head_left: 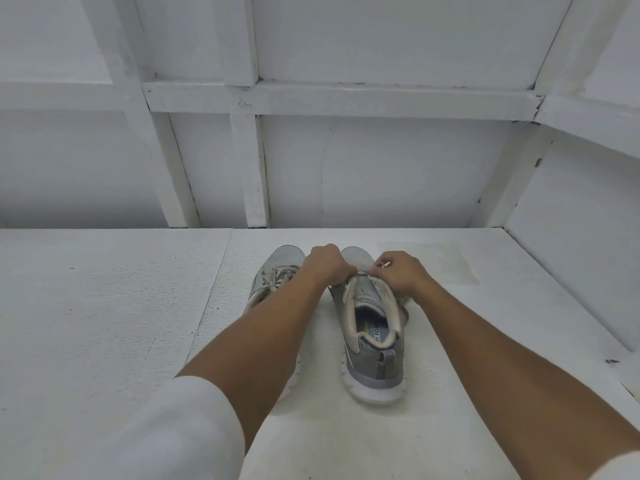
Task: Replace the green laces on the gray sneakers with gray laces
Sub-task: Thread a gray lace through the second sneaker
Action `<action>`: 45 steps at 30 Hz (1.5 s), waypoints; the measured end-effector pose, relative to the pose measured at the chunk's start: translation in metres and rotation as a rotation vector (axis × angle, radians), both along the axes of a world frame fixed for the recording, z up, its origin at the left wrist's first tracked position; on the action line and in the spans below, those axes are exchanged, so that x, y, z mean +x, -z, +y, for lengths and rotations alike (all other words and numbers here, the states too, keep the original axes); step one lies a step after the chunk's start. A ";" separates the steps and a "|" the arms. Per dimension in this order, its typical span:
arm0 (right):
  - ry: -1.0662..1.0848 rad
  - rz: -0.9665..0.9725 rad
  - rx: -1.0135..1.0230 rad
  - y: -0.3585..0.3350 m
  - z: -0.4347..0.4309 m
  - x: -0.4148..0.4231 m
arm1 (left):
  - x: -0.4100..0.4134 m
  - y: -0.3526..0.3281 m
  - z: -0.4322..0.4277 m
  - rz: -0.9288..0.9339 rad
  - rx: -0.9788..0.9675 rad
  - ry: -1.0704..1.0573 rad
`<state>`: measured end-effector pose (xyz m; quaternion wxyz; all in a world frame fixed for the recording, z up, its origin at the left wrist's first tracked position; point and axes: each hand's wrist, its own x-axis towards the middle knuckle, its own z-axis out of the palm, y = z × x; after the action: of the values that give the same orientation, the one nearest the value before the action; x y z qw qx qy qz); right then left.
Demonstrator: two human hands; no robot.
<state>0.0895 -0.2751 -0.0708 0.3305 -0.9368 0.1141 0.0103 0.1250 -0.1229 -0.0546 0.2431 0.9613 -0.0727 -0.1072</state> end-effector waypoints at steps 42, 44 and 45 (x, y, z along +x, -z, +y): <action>0.140 0.189 0.000 -0.006 0.011 -0.008 | 0.063 -0.136 0.094 -0.519 0.184 -0.148; 0.147 0.189 0.008 -0.004 0.011 -0.007 | 0.054 -0.147 0.086 -0.412 0.002 -0.114; 0.149 0.186 0.001 -0.003 0.011 -0.007 | 0.044 -0.149 0.079 -0.297 -0.061 -0.069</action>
<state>0.0827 -0.2637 -0.0673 0.3187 -0.9206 0.2134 0.0728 0.1693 -0.0438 0.0943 0.2625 0.9606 -0.0780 0.0470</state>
